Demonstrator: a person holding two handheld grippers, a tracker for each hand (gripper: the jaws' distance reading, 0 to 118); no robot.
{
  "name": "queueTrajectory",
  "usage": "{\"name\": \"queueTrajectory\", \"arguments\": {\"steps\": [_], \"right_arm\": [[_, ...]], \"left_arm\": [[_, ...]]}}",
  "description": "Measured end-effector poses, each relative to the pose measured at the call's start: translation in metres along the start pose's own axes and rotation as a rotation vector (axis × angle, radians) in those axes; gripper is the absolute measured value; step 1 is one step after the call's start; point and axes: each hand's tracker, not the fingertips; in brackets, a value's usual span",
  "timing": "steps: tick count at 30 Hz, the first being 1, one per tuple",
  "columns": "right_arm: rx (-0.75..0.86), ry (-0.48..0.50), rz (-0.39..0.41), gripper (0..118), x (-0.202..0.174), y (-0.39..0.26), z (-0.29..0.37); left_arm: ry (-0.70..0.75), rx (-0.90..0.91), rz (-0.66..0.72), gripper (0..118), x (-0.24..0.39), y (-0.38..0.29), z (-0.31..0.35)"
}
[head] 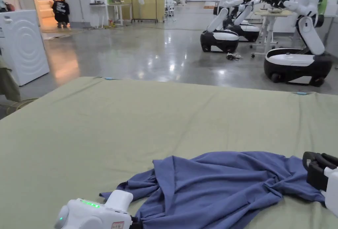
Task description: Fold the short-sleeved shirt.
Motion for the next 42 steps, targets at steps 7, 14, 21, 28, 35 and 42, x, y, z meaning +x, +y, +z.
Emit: {"name": "queueTrajectory", "arguments": {"steps": [7,14,21,28,35,42], "right_arm": [[-0.144,-0.054,-0.092,15,0.072,-0.025,-0.062],[-0.473,-0.214,0.083,115,0.156,-0.029,-0.219],[-0.733,-0.218,0.008,115,0.208,-0.044,-0.315],[-0.714,-0.120,0.015,67,0.199,-0.043,-0.301],[-0.675,-0.114,0.051,8,0.171,-0.041,-0.285],[-0.348,-0.019,-0.162,8,0.176,0.061,-0.196]], "left_arm": [[-0.076,-0.026,0.045,7,-0.008,0.012,-0.010],[-0.106,-0.077,0.025,7,-0.012,0.022,-0.012],[-0.122,-0.070,0.078,7,0.005,0.025,-0.014],[-0.129,-0.059,0.121,7,0.008,0.028,-0.013],[-0.177,-0.004,0.174,7,0.017,0.026,-0.014],[-0.359,0.173,0.327,7,0.004,0.049,0.017]]}}
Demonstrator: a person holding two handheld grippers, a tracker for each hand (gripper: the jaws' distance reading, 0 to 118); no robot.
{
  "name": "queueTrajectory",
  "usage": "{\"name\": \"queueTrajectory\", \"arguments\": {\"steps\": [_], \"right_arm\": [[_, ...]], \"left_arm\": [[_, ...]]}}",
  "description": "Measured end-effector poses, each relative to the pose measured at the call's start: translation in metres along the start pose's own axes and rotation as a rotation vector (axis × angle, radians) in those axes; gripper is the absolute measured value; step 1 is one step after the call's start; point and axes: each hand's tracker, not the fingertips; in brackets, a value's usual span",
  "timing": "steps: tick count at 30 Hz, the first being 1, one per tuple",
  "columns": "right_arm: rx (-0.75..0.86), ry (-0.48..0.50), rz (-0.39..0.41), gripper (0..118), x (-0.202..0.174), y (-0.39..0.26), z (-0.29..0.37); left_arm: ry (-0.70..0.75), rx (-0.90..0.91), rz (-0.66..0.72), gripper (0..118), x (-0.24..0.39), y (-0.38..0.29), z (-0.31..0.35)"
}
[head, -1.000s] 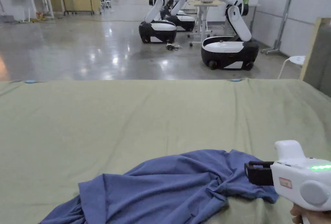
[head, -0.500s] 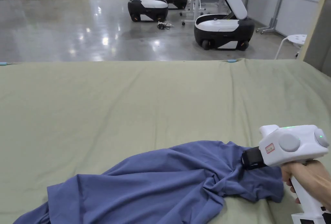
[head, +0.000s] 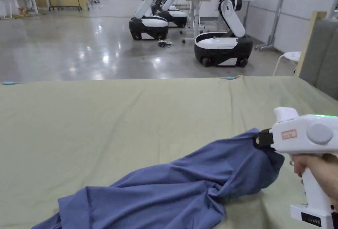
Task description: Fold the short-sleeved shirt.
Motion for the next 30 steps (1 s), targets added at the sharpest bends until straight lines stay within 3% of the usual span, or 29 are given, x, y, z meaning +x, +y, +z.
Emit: {"name": "queueTrajectory", "arguments": {"steps": [3,5,10,15,22,30], "right_arm": [[0.190,0.101,-0.059,8,-0.014,0.042,0.074],[0.295,0.133,-0.032,8,-0.027,0.066,0.119],[0.522,0.108,-0.030,8,-0.053,0.114,0.221],[0.707,0.058,-0.087,8,-0.064,0.146,0.305],[0.815,-0.074,-0.113,8,-0.062,0.187,0.356],[0.797,-0.208,-0.098,8,-0.054,0.246,0.319]], "left_arm": [[-0.072,0.145,-0.008,7,0.020,0.036,0.033],[-0.114,0.237,-0.051,7,0.034,0.064,0.056],[-0.143,0.450,-0.146,7,0.076,0.127,0.120],[-0.124,0.643,-0.214,7,0.109,0.179,0.172],[-0.086,0.737,-0.262,7,0.128,0.240,0.190],[0.003,0.741,-0.301,7,0.162,0.340,0.135]]}}
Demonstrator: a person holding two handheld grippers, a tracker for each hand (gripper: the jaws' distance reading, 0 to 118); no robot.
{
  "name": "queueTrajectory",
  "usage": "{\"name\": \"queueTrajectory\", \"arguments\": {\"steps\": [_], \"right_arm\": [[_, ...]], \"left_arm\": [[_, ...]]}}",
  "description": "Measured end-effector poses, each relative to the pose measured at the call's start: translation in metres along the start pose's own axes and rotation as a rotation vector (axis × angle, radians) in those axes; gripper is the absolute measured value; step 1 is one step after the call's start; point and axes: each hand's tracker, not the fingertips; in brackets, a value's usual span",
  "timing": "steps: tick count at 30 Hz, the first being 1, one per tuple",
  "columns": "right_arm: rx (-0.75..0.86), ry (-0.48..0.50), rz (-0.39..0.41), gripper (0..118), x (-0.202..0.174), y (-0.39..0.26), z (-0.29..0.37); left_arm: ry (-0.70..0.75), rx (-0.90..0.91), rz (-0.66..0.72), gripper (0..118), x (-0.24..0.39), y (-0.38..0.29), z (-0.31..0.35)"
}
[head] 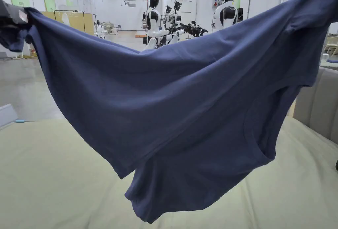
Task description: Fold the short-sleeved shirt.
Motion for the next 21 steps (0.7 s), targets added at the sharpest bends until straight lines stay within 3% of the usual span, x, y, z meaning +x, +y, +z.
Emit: {"name": "queueTrajectory", "arguments": {"steps": [3,14,17,21], "right_arm": [[0.005,-0.047,0.000,8,0.000,-0.006,-0.032],[0.023,-0.078,0.055,8,0.002,-0.058,-0.101],[0.010,-0.041,0.026,8,0.010,-0.088,-0.107],[-0.052,0.019,0.006,8,0.024,-0.164,-0.090]], "left_arm": [[0.020,0.009,-0.038,7,0.008,0.005,-0.045],[0.115,-0.025,-0.119,7,0.017,-0.014,-0.156],[0.105,-0.026,-0.111,7,0.006,-0.037,-0.163],[0.119,-0.177,-0.127,7,-0.023,-0.102,-0.161]]}}
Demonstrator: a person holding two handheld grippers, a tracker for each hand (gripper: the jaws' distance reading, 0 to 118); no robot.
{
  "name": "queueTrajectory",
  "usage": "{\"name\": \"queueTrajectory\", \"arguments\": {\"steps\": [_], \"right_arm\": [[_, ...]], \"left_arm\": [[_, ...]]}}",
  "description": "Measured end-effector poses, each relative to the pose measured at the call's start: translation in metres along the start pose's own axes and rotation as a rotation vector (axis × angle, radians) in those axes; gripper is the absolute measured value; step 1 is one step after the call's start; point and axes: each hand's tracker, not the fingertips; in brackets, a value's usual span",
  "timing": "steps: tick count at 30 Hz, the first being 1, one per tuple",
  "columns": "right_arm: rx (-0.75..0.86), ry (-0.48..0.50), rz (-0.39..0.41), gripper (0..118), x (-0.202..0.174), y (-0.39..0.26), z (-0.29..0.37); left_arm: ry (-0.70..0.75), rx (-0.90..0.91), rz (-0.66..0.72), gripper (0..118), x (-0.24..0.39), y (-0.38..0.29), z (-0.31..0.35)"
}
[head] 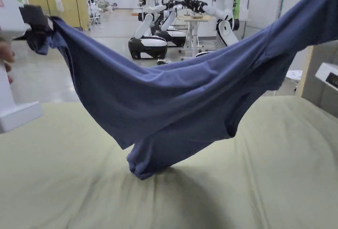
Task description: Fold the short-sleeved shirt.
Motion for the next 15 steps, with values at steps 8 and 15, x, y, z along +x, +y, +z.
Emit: {"name": "queueTrajectory", "arguments": {"steps": [8,15], "right_arm": [[-0.320,0.021,-0.029,8,0.012,-0.220,0.054],[-0.507,0.057,0.086,8,-0.001,-0.278,0.135]], "left_arm": [[0.080,-0.308,0.014,7,-0.043,-0.197,0.019],[0.095,-0.347,0.055,7,-0.049,-0.261,0.118]]}}
